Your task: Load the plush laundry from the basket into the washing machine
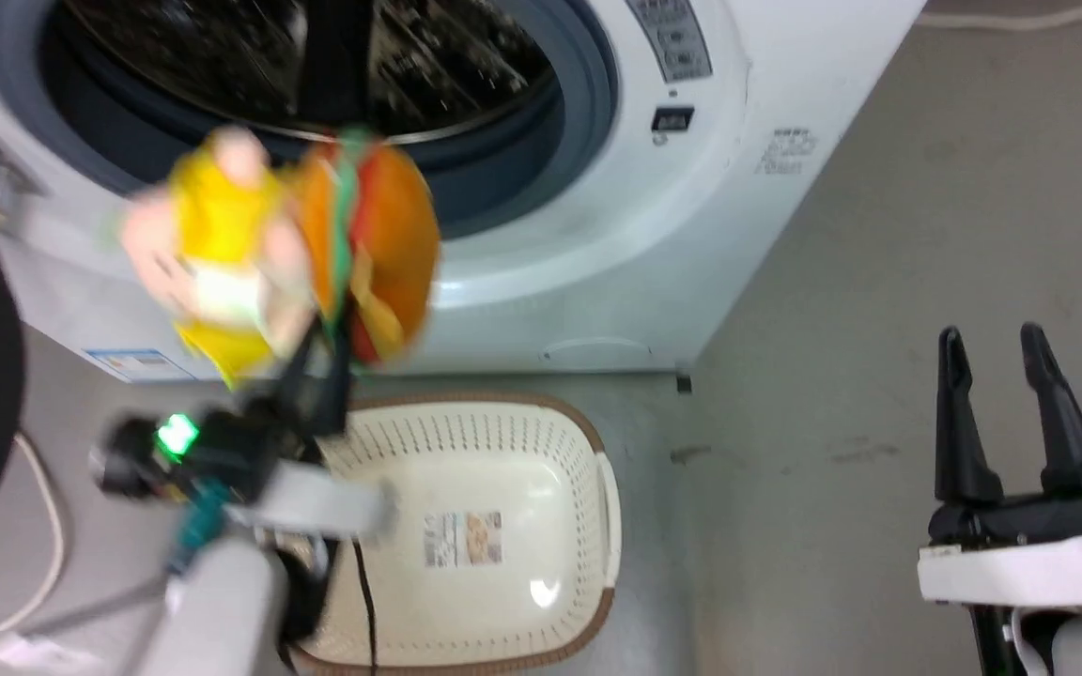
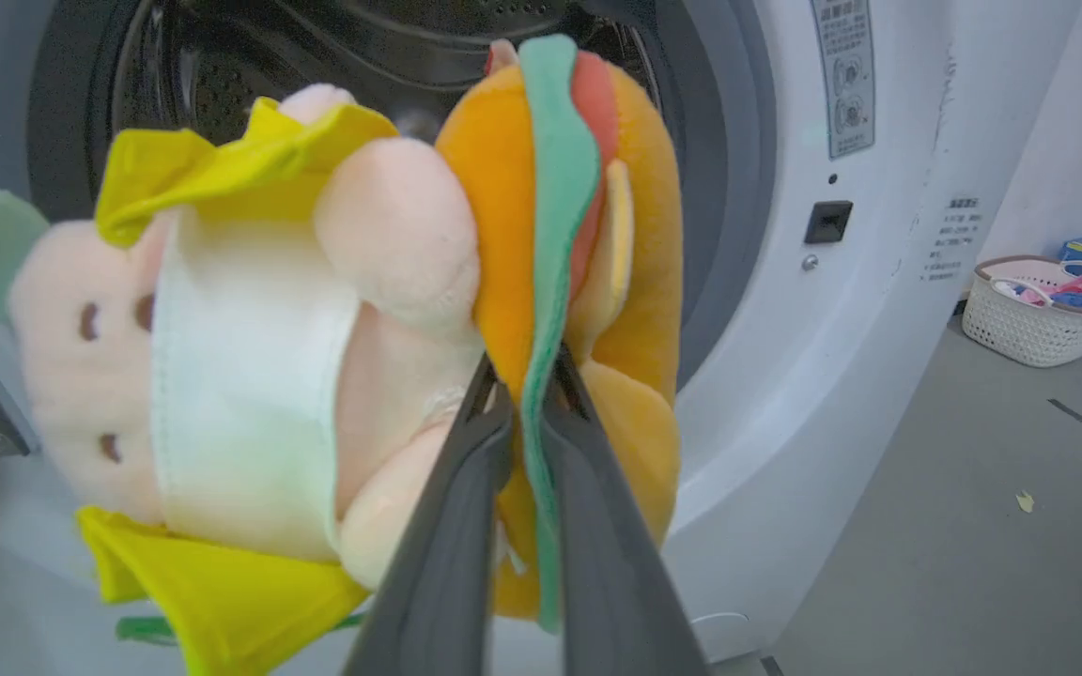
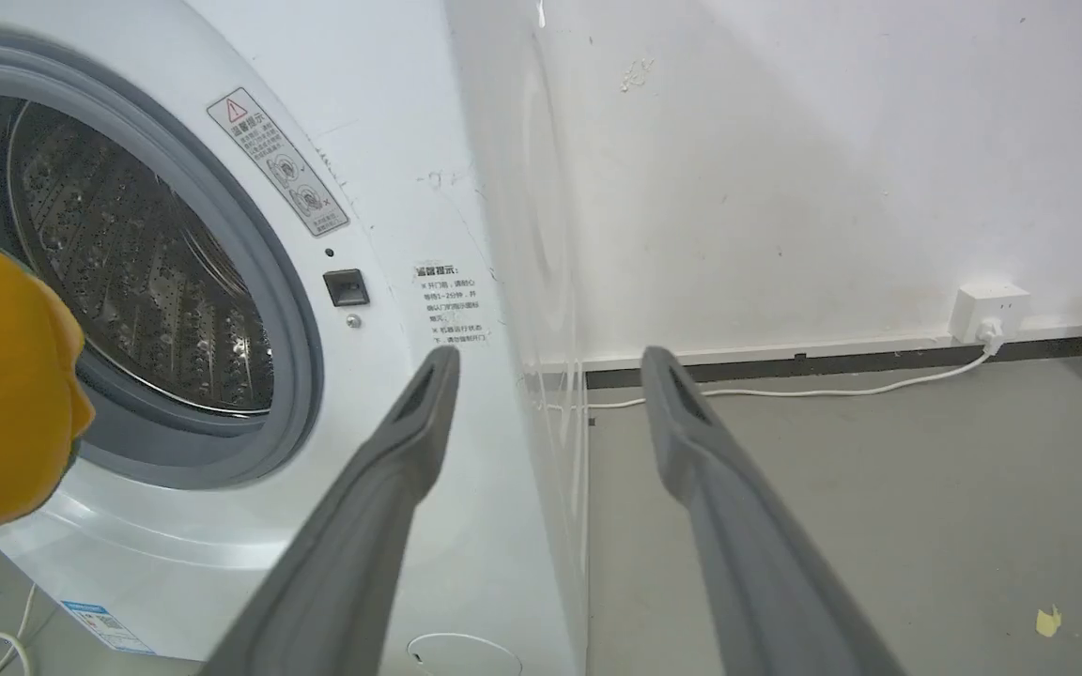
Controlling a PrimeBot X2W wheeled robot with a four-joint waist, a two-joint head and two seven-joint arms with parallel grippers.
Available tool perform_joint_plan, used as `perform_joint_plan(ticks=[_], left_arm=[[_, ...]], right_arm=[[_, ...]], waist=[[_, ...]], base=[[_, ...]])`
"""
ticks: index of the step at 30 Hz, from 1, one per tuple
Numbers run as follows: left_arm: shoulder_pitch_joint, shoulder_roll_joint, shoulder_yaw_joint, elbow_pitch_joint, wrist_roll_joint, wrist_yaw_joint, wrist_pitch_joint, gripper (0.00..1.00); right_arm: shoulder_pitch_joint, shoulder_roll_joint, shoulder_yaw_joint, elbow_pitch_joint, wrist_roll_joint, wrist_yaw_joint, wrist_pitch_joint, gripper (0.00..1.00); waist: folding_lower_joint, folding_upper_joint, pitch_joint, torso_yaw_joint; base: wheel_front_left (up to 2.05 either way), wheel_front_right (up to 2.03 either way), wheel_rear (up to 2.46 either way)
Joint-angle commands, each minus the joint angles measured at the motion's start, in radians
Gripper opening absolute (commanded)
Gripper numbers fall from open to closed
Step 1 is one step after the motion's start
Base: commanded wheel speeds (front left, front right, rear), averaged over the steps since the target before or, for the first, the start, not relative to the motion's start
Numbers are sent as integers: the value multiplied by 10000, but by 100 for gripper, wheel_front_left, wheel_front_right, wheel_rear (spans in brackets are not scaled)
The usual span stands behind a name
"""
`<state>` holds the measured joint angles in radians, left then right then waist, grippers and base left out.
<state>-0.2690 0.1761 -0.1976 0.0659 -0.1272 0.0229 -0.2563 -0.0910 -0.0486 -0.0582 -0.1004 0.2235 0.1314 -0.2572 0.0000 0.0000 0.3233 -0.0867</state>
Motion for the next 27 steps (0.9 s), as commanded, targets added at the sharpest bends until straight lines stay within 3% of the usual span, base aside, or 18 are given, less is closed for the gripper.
perform_joint_plan(ticks=[1, 9, 18, 27], left_arm=[[-571, 54, 279, -127, -98, -51, -54, 0], [-3502, 690, 940, 1059, -160, -494, 180, 0], [-7273, 2278, 509, 2972, 383, -1248, 2292, 0], [-10285, 3289, -135, 5399, 662, -1476, 4092, 0]], right_arm=[[-227, -16, 43, -57, 70, -7, -45, 100], [-815, -16, 188, -76, 403, -7, -45, 100], [-1319, -16, 617, 53, 1225, -7, -46, 100], [-1673, -16, 849, 191, 1823, -7, -46, 100]], waist=[[0, 0, 632, -347], [0, 0, 2254, -1236], [0, 0, 3731, -2253], [0, 0, 4541, -2843]], base=[[0, 0, 0], [0, 0, 0], [0, 0, 0], [0, 0, 0]])
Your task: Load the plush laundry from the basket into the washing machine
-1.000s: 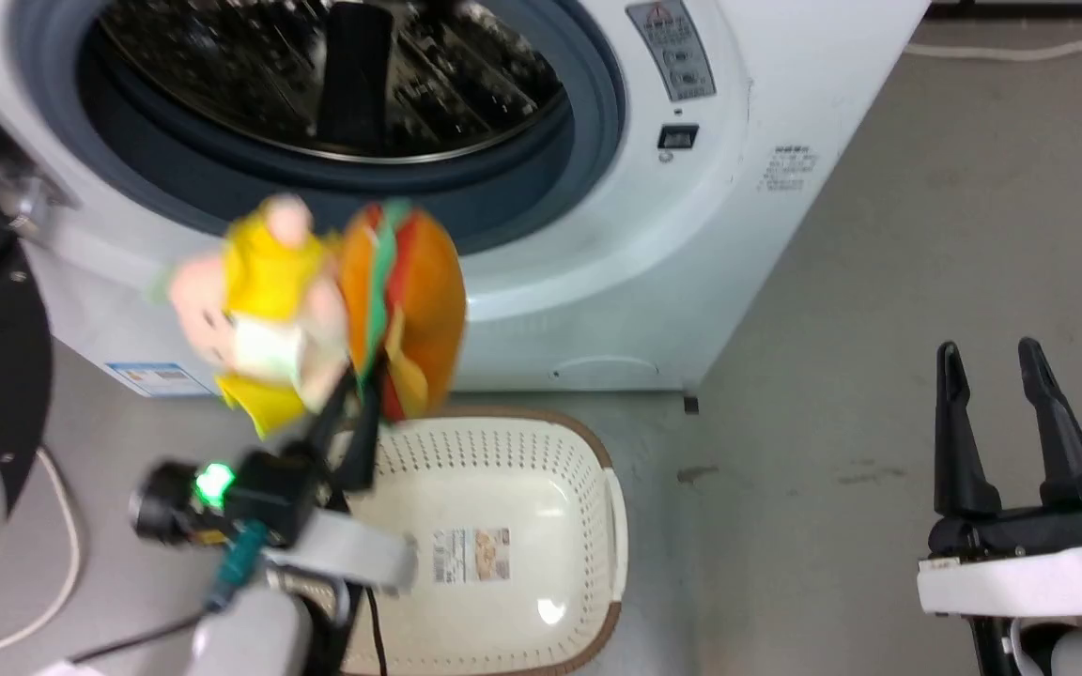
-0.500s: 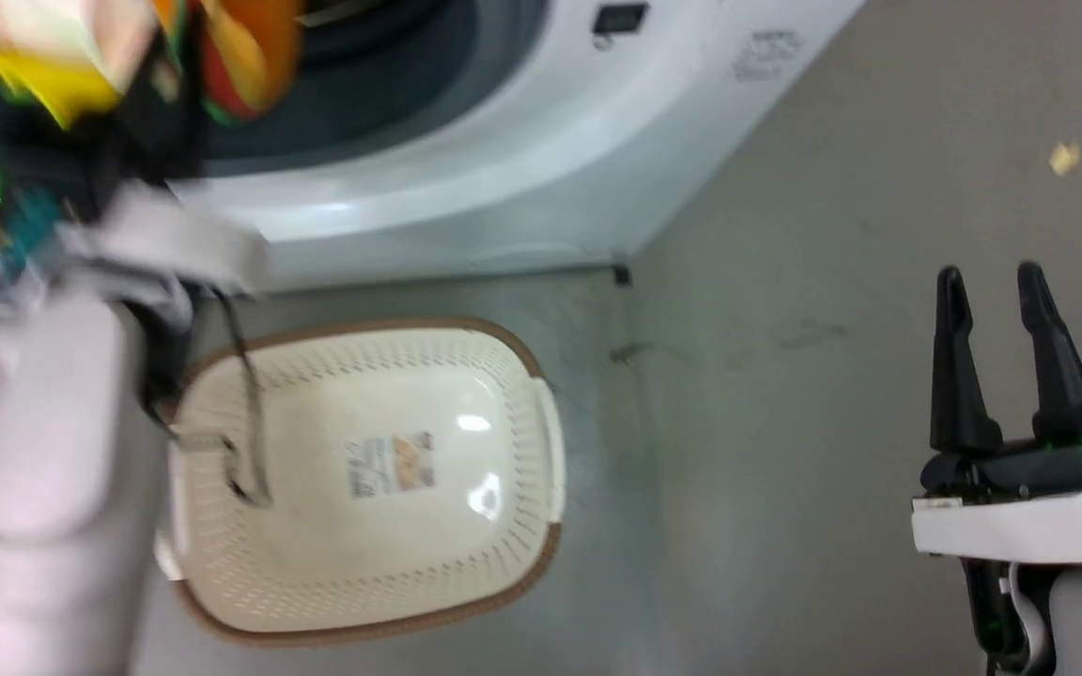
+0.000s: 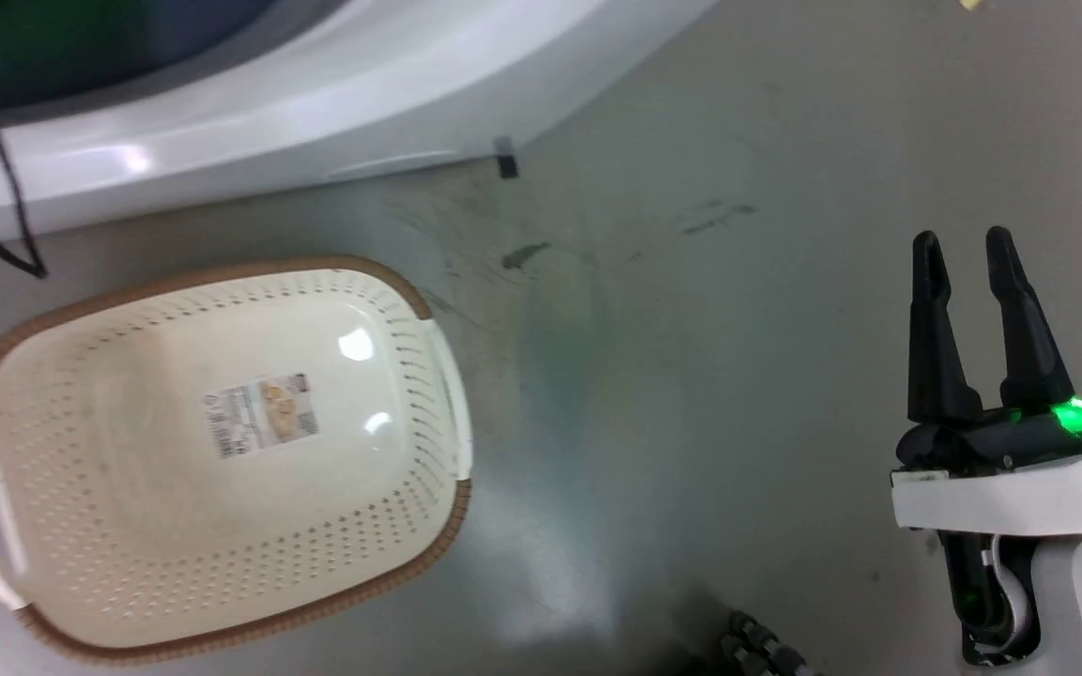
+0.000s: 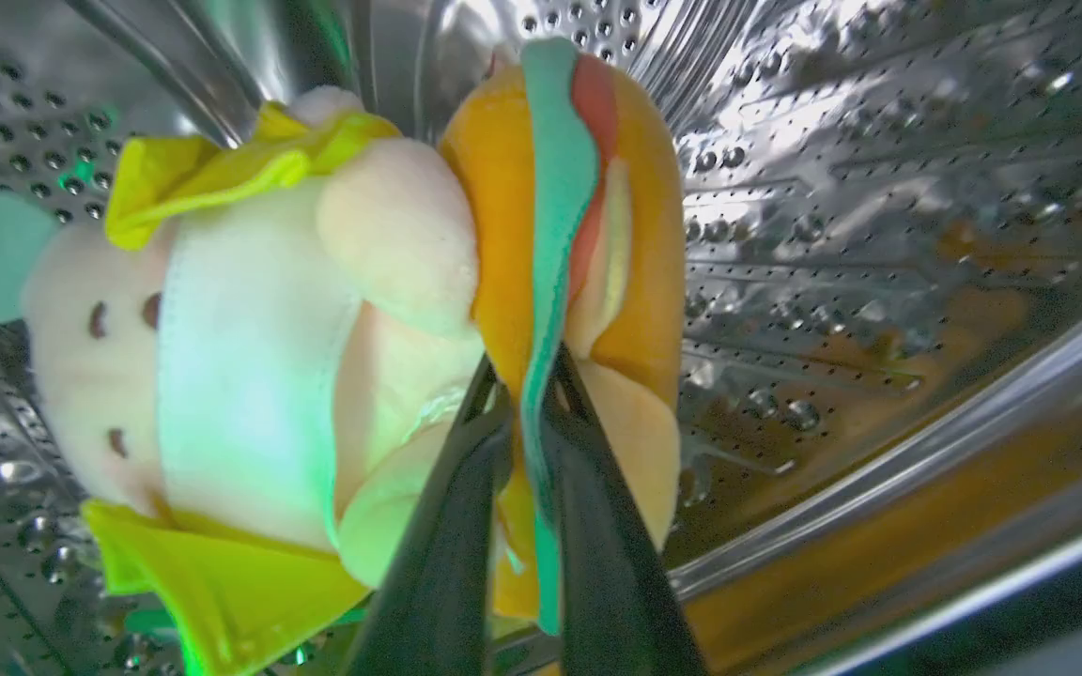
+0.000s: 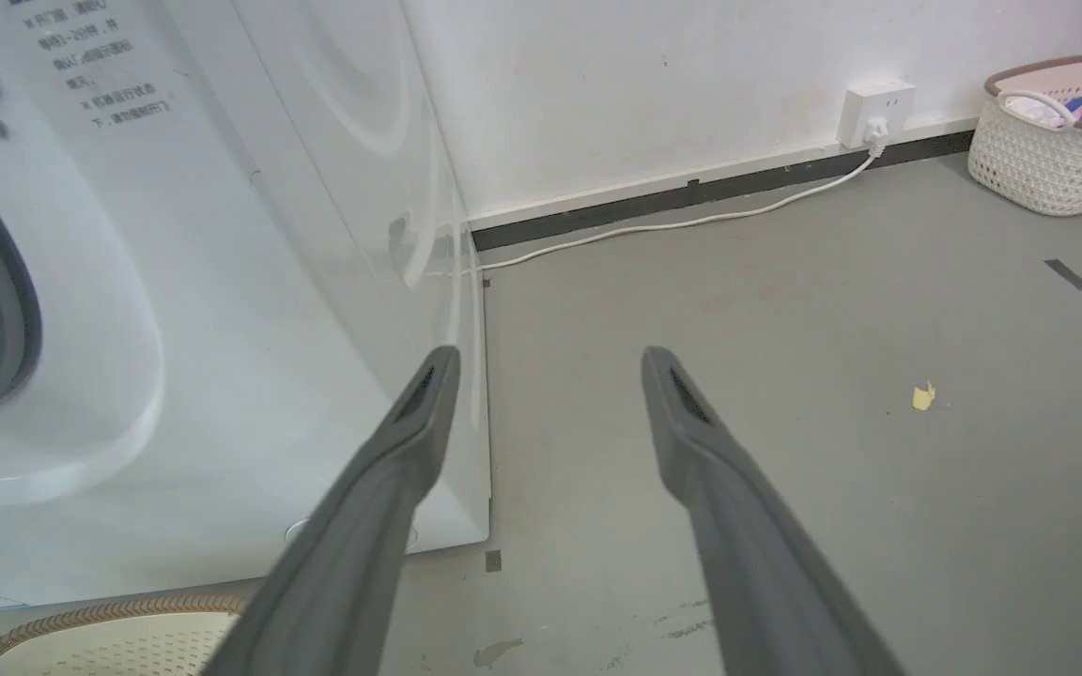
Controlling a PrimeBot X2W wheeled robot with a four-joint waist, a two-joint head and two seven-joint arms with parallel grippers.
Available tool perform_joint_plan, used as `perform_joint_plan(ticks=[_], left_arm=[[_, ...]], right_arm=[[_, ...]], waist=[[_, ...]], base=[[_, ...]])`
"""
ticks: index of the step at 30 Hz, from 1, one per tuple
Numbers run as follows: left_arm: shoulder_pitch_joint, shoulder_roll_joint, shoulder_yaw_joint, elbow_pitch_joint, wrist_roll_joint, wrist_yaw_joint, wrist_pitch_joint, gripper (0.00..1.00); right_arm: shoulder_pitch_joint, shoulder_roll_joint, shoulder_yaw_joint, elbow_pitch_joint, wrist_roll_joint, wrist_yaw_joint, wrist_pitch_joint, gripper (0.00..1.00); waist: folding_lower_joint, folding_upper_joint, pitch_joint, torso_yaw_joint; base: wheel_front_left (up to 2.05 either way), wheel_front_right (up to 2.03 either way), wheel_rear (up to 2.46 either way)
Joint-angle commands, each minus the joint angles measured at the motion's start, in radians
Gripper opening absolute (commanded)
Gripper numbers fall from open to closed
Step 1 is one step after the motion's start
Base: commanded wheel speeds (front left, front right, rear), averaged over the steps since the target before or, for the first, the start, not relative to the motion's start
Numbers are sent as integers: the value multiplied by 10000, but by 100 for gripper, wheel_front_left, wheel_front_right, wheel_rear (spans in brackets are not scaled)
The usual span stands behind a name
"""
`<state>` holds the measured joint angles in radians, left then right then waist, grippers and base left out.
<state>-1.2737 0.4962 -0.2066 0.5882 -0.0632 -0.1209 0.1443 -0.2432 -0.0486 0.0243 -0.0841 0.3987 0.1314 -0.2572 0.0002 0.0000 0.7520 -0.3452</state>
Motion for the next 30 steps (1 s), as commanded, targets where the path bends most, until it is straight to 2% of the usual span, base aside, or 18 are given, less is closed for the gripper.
perform_joint_plan(ticks=[1, 8, 15, 16, 17, 18, 24, 30], left_arm=[[-401, 142, -110, 439, 12, -47, 219, 0], [-846, 410, -345, 1866, -233, -78, 803, 0], [-803, 211, -642, 2396, -420, -87, 466, 0], [-774, 141, -673, 2451, -441, -85, 374, 22], [-734, 69, -703, 2507, -454, -67, 263, 87], [-670, -16, -724, 2582, -480, -38, 148, 100], [59, -644, -838, 3142, -709, 104, -850, 100], [1069, -1448, -920, 3462, -1066, 115, -2427, 100]], right_arm=[[-160, -16, 45, 41, 99, -7, -46, 100], [-207, -16, 7, 151, 165, -7, -46, 100], [-237, -16, -167, 126, -36, -7, -46, 100], [-237, -16, -199, 129, -90, -7, -46, 100], [-237, -16, -231, 130, -145, -7, -46, 100], [-236, -16, -262, 129, -209, -7, -46, 100], [-164, -16, -550, 110, -711, -7, -46, 100], [41, -16, -894, 54, -1298, -7, -46, 100]], waist=[[-2, 0, 278, -286], [-2, 0, 230, -310], [-2, 0, -54, -16], [-2, 0, -125, 53], [-2, 0, -207, 124], [-2, 0, -316, 202], [-2, 0, -1361, 823], [-2, 0, -2814, 1519]], base=[[0, 0, 0], [0, 0, 0], [0, 0, 0], [0, 0, 0], [0, 0, 0], [0, 0, 0], [0, 0, 0], [0, 0, 0]])
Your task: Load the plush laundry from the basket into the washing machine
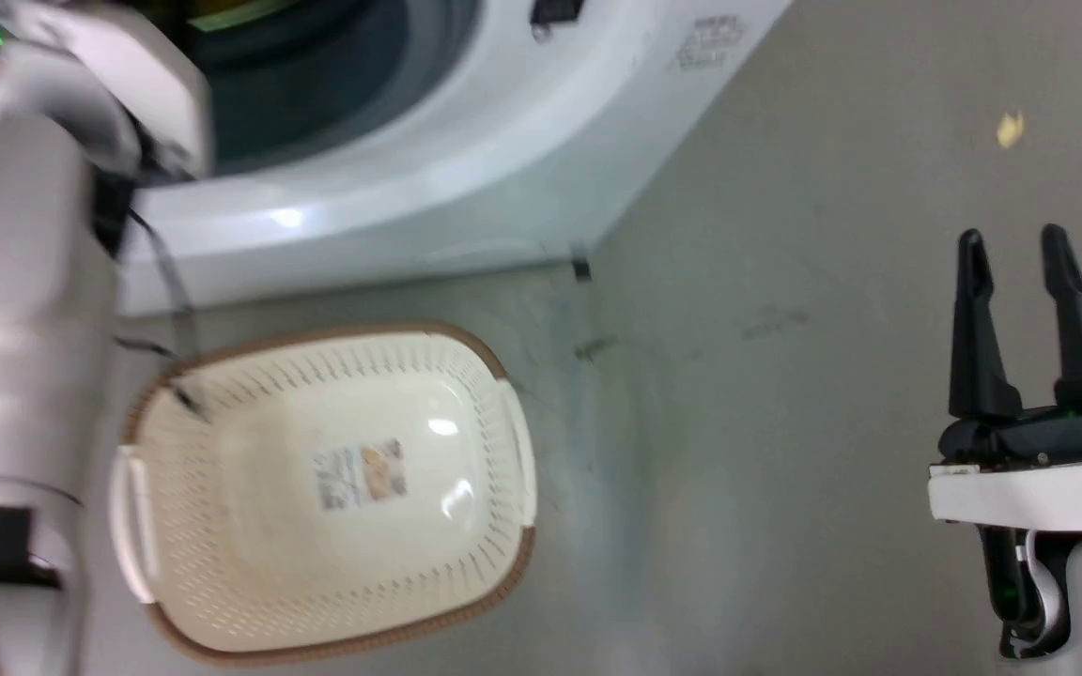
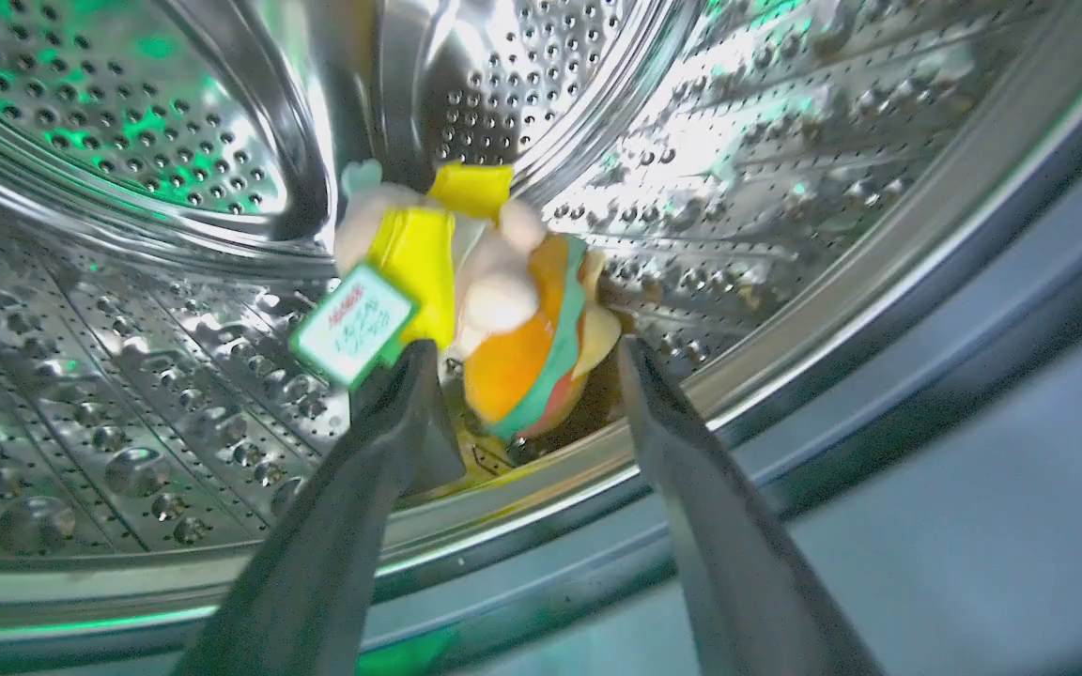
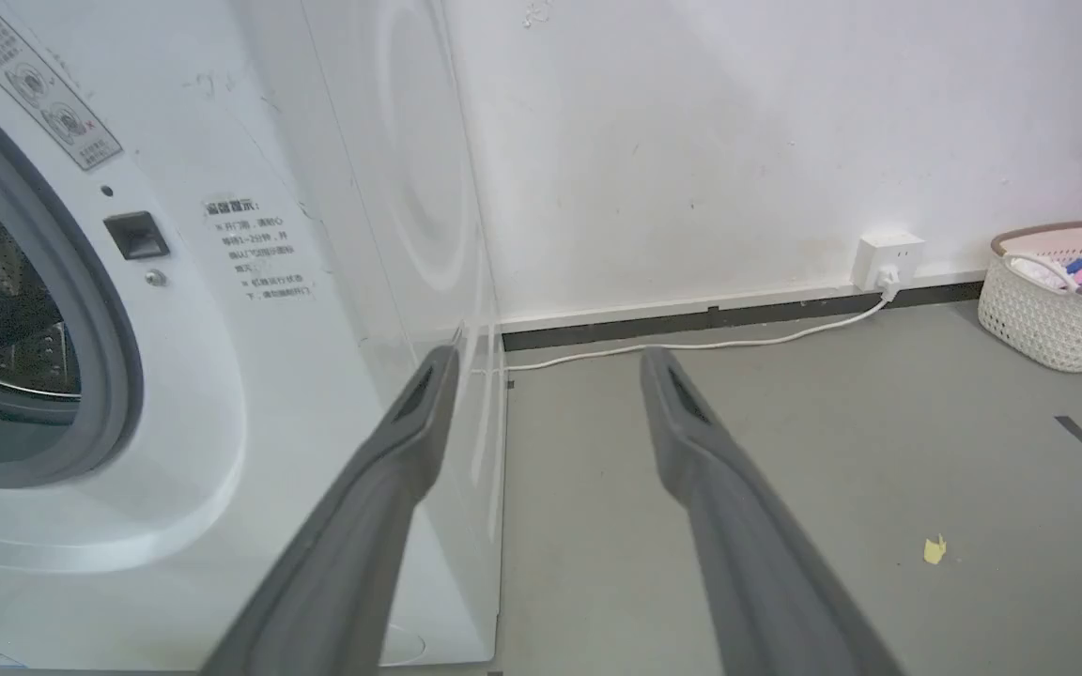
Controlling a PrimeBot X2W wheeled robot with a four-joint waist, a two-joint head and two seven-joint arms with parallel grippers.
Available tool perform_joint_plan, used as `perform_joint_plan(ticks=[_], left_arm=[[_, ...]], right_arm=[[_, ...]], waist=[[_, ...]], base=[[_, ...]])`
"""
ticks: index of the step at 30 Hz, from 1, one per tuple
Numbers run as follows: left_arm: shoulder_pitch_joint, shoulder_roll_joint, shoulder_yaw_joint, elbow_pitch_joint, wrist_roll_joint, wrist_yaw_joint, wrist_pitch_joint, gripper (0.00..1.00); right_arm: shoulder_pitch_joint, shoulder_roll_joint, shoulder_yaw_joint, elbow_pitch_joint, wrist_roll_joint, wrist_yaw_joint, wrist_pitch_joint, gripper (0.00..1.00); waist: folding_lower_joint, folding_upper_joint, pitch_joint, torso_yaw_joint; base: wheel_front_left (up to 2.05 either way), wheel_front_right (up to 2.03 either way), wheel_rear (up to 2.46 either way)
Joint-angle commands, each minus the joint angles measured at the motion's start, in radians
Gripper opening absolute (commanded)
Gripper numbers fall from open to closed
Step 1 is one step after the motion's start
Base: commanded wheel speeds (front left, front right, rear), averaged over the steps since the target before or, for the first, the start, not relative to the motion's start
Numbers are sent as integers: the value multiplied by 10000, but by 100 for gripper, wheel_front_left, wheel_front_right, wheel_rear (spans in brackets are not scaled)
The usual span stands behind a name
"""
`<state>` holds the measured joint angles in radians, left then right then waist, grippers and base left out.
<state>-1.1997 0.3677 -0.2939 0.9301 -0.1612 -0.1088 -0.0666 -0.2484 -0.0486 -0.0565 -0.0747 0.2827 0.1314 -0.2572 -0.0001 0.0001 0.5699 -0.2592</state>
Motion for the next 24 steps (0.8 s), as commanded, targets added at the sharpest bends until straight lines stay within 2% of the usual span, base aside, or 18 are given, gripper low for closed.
perform_joint_plan(ticks=[1, 3, 6, 8, 9, 10, 11, 12, 13, 14, 16, 17, 18, 19, 21, 24], left_arm=[[330, -163, -48, 43, -87, -5, -318, 100], [1023, -487, -72, 37, -268, -17, -1182, 100], [1513, -666, -42, -142, -407, -5, -1552, 100], [3100, -1034, 59, -1460, -616, 195, -1929, 100], [3100, -1034, 59, -1460, -616, 195, -1929, 100], [3960, -1174, 221, -2554, -680, 401, -1942, 100], [4457, -1217, 317, -3136, -704, 500, -1945, 100], [4457, -1217, 317, -3136, -704, 500, -1945, 100], [5503, -1291, 507, -4291, -721, 695, -1947, 100], [5503, -1291, 507, -4291, -721, 695, -1947, 100], [7024, -1369, 761, -5837, -678, 970, -1948, 100], [7024, -1369, 761, -5837, -678, 970, -1948, 100], [7933, -1400, 919, -6796, -578, 1147, -1949, 100], [7933, -1400, 919, -6796, -578, 1147, -1949, 100], [9135, -1512, 1017, -7967, -387, 1334, -1949, 100], [9813, -1601, 1028, -8547, -236, 1447, -1950, 100]], right_arm=[[93, -16, -87, -39, -138, -7, -46, 100], [286, -16, -175, -47, -423, -7, -46, 100], [435, -16, -201, -72, -604, -7, -46, 100], [871, -16, -393, -113, -933, -7, -46, 100], [871, -16, -393, -113, -933, -7, -46, 100], [1087, -16, -454, -128, -1014, -7, -46, 100], [1198, -16, -441, -135, -1056, -7, -46, 100], [1198, -16, -441, -135, -1056, -7, -46, 100], [1428, -16, -418, -145, -1127, -7, -46, 100], [1428, -16, -418, -145, -1127, -7, -46, 100], [1754, -16, -421, -155, -1174, -7, -46, 100], [1754, -16, -421, -155, -1174, -7, -46, 100], [1935, -16, -412, -148, -1182, -7, -46, 100], [1935, -16, -412, -148, -1182, -7, -46, 100], [2154, -16, -363, -132, -1162, -7, -46, 100], [2283, -16, -305, -115, -1151, -7, -46, 100]], waist=[[1, -1, -994, 658], [1, -1, -1761, 999], [1, -1, -2186, 1204], [1, -1, -3169, 1750], [1, -1, -3169, 1750], [1, -1, -3484, 1945], [1, -1, -3606, 2018], [1, -1, -3606, 2018], [1, -1, -3855, 2159], [1, -1, -3855, 2159], [1, -1, -4156, 2321], [1, -1, -4156, 2321], [1, -1, -4325, 2411], [1, -1, -4325, 2411], [1, -1, -4514, 2542], [1, -1, -4625, 2614]], base=[[0, 0, 0], [0, 0, 0], [0, 0, 0], [0, 0, 0], [0, 0, 0], [0, 0, 0], [0, 0, 0], [0, 0, 0], [0, 0, 0], [0, 0, 0], [0, 0, 0], [0, 0, 0], [0, 0, 0], [0, 0, 0], [0, 0, 0], [0, 0, 0]])
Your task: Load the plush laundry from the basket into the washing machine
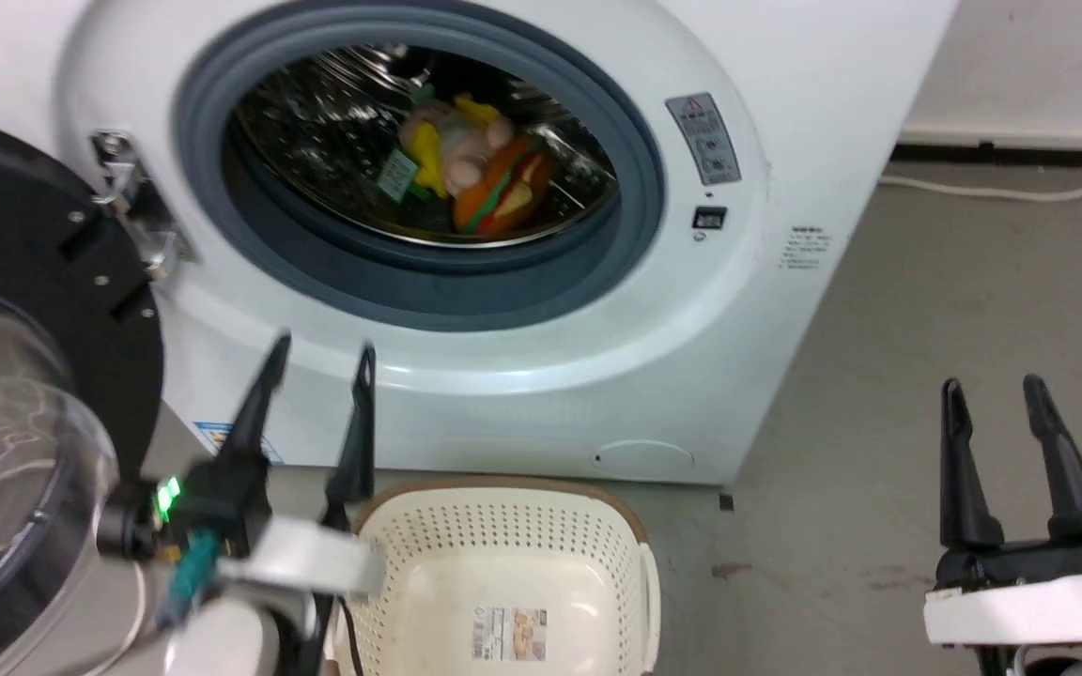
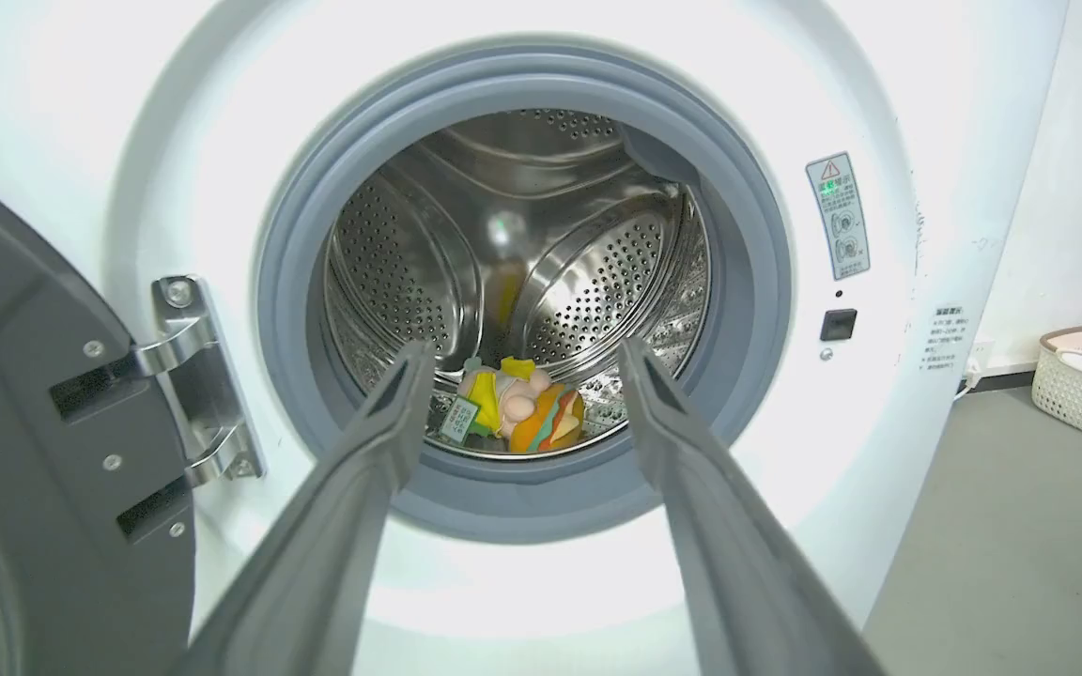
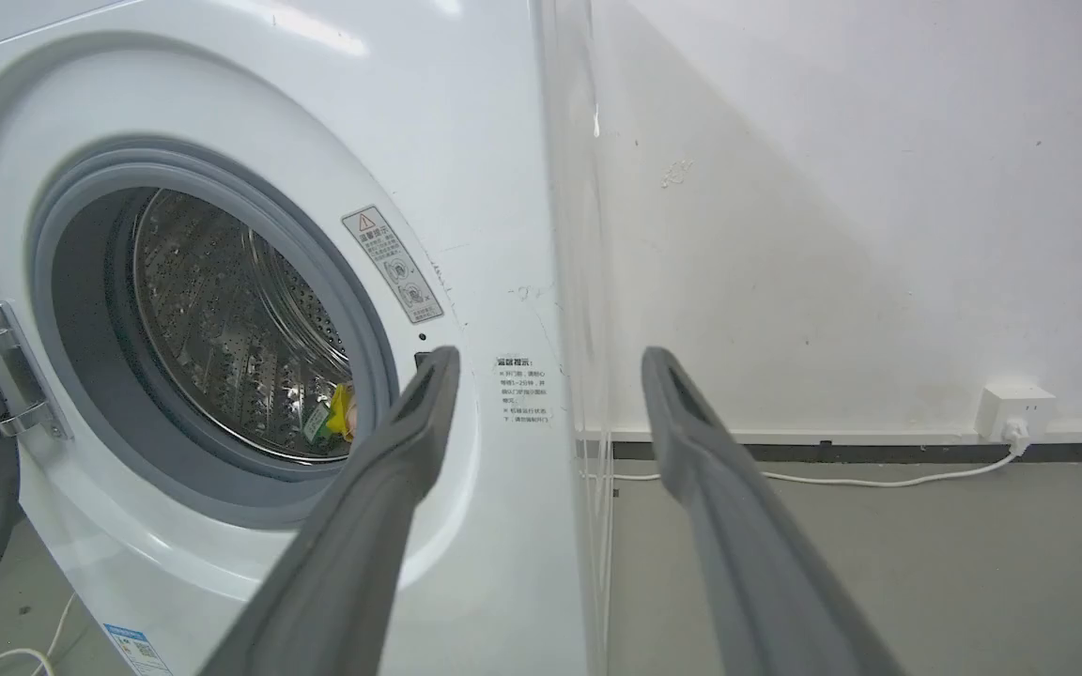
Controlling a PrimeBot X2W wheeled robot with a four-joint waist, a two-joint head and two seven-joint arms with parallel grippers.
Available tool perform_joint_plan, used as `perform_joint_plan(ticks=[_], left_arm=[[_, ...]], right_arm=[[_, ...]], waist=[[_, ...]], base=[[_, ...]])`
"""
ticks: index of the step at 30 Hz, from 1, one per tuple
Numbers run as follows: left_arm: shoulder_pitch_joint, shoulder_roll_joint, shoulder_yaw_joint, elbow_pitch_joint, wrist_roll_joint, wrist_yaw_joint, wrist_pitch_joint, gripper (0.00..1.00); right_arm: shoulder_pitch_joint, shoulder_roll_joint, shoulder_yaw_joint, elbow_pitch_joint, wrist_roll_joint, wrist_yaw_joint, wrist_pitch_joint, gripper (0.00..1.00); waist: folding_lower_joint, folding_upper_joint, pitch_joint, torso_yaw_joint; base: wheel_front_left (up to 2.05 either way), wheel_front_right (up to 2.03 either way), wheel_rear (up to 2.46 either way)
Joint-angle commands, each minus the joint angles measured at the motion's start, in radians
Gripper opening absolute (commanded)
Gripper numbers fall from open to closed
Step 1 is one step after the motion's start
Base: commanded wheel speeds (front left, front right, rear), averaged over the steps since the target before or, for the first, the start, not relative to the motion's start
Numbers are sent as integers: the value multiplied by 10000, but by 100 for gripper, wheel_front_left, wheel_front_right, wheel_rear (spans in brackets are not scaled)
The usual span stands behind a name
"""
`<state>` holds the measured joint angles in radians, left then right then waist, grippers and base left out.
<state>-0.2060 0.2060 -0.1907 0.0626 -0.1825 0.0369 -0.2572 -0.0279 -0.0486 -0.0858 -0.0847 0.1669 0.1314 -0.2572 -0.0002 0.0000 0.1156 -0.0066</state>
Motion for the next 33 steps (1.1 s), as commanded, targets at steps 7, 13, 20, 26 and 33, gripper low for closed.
perform_joint_plan(ticks=[7, 13, 20, 26, 33], left_arm=[[1386, -320, -6, -672, 400, 248, -44, 100], [1651, -524, -77, -548, 592, 122, -45, 100], [1677, -734, 86, -234, 516, -75, -45, 100], [1603, -872, 249, -138, 511, -158, -45, 100], [1558, -917, 241, -109, 583, -165, 59, 0]], right_arm=[[367, -16, 78, 38, 73, -7, -46, 100], [522, -16, 146, 93, 40, -7, -46, 100], [573, -16, 314, 235, 67, -7, -46, 100], [570, -16, 351, 288, 138, -7, -46, 100], [424, 0, 343, 277, 70, 2, 50, 0]], waist=[[2, 0, -253, 314], [2, 0, -220, 428], [2, 0, -192, 363], [2, 0, -159, 333], [2, 0, -170, 327]], base=[[0, 0, 0], [0, 0, 0], [0, 0, 0], [0, 0, 0], [0, 0, 0]])
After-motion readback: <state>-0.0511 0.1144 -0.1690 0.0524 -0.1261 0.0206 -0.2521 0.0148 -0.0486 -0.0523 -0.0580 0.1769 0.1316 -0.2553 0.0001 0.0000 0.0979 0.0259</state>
